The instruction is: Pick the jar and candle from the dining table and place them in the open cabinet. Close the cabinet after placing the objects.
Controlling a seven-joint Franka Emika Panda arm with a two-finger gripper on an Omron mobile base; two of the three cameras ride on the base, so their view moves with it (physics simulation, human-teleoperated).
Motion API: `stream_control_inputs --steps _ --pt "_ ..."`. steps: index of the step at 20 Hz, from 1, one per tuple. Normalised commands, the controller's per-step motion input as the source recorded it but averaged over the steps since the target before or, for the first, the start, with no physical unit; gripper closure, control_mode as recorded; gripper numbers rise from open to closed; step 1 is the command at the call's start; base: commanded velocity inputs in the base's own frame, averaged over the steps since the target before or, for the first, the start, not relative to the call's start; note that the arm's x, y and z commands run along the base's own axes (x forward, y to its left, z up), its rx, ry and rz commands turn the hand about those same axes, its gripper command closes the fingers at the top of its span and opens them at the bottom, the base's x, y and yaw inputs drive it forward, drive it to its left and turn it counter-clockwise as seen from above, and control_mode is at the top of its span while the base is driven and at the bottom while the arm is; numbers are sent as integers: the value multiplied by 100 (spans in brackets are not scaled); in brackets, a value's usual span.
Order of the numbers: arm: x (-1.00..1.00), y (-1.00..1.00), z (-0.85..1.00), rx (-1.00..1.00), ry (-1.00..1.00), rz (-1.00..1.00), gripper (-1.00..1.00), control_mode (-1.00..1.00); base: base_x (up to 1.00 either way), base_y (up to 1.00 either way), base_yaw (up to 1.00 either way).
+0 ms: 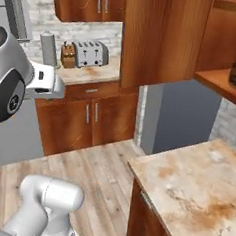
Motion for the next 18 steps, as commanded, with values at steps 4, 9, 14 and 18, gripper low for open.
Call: stream_control_inputs --steps 4,9,14,18 --pt "0 0 0 0 0 0 -100 100 -1 0 100" --pt "0 0 0 0 0 0 -100 100 -2 0 100" --pt "0 0 0 0 0 0 -100 100 -3 1 100" --pt "0 0 0 0 0 0 -100 100 -1 1 99"
